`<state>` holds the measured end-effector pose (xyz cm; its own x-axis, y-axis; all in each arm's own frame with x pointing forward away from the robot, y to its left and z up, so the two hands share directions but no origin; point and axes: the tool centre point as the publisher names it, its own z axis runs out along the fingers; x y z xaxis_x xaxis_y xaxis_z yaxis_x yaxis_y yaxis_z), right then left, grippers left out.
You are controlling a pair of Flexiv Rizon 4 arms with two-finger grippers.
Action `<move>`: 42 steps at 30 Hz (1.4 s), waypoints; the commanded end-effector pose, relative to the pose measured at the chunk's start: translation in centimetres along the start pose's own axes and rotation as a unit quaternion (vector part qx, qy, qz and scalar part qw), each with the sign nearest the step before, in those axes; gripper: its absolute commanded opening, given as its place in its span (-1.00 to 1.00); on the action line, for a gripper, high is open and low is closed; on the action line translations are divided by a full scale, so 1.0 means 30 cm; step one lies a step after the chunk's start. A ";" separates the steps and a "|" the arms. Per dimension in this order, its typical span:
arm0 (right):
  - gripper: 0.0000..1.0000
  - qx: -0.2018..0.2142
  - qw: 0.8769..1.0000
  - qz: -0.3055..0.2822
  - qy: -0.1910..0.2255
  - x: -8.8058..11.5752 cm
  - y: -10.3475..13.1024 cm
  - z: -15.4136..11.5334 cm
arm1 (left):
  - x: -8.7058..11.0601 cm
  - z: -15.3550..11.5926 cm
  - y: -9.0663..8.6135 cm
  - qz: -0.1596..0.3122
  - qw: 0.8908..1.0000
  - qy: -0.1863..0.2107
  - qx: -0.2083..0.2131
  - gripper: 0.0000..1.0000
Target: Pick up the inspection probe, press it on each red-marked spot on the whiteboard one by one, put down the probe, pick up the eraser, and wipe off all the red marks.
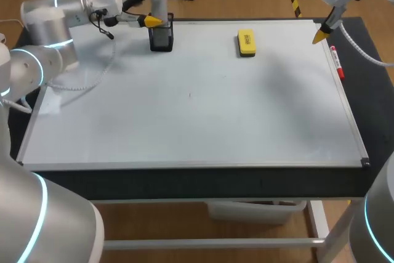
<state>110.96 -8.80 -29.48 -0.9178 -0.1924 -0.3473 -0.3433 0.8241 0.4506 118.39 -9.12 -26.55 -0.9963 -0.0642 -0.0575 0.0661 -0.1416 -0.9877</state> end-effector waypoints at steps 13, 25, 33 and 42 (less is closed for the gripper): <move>1.00 0.002 1.000 -0.001 0.001 0.000 0.001 -0.002 | 0.014 -0.061 0.002 0.039 0.980 -0.052 -0.187 1.00; 1.00 0.002 1.000 -0.001 0.001 0.000 0.001 -0.002 | 0.058 -0.101 0.008 0.066 0.945 -0.143 -0.287 1.00; 1.00 0.002 1.000 -0.001 0.001 0.000 0.001 -0.002 | 0.069 -0.110 -0.001 0.070 0.942 -0.158 -0.289 1.00; 1.00 0.002 1.000 -0.001 0.001 0.000 0.001 -0.002 | 0.069 -0.110 -0.001 0.070 0.942 -0.158 -0.289 1.00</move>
<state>110.96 -8.79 -29.49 -0.9178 -0.1924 -0.3474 -0.3433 0.8241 0.4506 117.04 -5.78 -27.63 -0.9949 0.0070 -0.1010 0.0984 0.2986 -0.9493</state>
